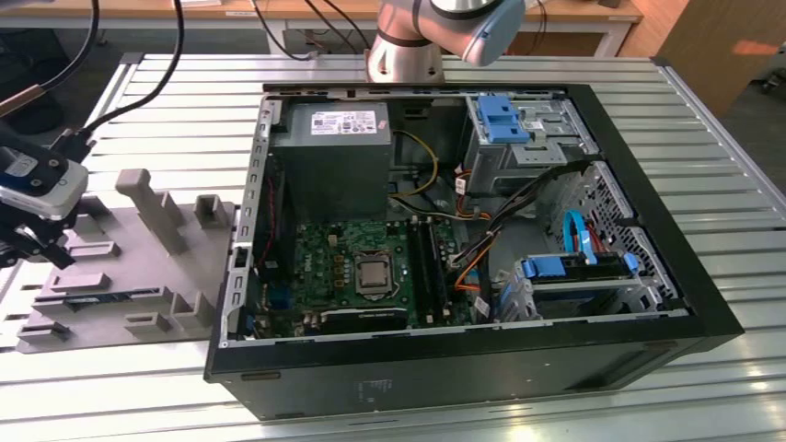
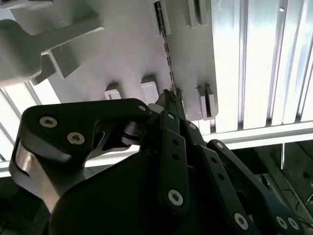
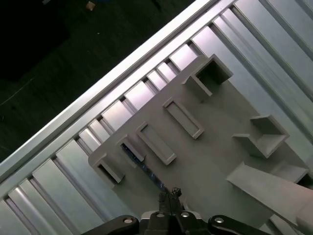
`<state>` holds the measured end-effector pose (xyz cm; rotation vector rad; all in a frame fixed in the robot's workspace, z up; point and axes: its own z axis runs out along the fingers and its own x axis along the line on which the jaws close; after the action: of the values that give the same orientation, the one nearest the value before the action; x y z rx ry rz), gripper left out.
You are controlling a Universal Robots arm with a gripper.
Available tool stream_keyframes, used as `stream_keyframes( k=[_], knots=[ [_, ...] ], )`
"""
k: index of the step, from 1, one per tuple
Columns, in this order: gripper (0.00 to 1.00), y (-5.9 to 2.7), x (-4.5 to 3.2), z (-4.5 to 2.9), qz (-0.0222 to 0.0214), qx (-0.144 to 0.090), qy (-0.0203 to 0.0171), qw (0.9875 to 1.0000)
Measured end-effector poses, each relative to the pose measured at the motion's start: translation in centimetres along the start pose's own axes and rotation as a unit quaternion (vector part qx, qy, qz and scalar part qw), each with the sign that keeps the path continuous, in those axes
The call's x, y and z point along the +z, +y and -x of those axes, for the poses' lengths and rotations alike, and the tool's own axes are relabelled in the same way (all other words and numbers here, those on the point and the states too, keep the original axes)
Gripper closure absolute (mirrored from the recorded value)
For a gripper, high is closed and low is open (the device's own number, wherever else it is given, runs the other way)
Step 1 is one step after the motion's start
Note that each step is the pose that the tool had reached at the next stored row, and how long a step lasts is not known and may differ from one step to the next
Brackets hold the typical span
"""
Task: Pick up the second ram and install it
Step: 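Pick up the second ram and move it above second insertion slot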
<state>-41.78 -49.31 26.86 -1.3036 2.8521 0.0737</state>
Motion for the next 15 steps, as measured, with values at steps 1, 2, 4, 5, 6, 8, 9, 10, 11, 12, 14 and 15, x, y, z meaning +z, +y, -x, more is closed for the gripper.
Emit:
stream_keyframes(
  k=[1,2,4,5,6,8,9,10,11,12,14,15],
  knots=[
    [0.89,0.00,0.01,0.00,0.0002,-0.009,0.0004,1.0000],
    [0.89,0.00,0.03,0.00,0.0004,-0.018,0.0008,0.9998],
    [0.89,0.00,0.06,0.00,0.0009,-0.037,0.0015,0.9993],
    [0.89,-0.01,0.07,0.00,0.0011,-0.045,0.0019,0.9990],
    [0.89,-0.01,0.09,0.00,0.0013,-0.055,0.0022,0.9985],
    [0.89,-0.01,0.12,0.00,0.0017,-0.073,0.0030,0.9974],
    [0.89,-0.01,0.14,0.00,0.0020,-0.082,0.0033,0.9967],
    [0.89,-0.01,0.15,-0.01,0.0022,-0.091,0.0037,0.9959],
    [0.89,-0.01,0.17,0.00,0.0024,-0.099,0.0041,0.9950],
    [0.89,-0.01,0.18,0.00,0.0026,-0.109,0.0045,0.9941],
    [0.89,-0.01,0.21,-0.01,0.0030,-0.127,0.0052,0.9919],
    [0.89,-0.01,0.23,-0.01,0.0033,-0.136,0.0056,0.9907]
  ],
)
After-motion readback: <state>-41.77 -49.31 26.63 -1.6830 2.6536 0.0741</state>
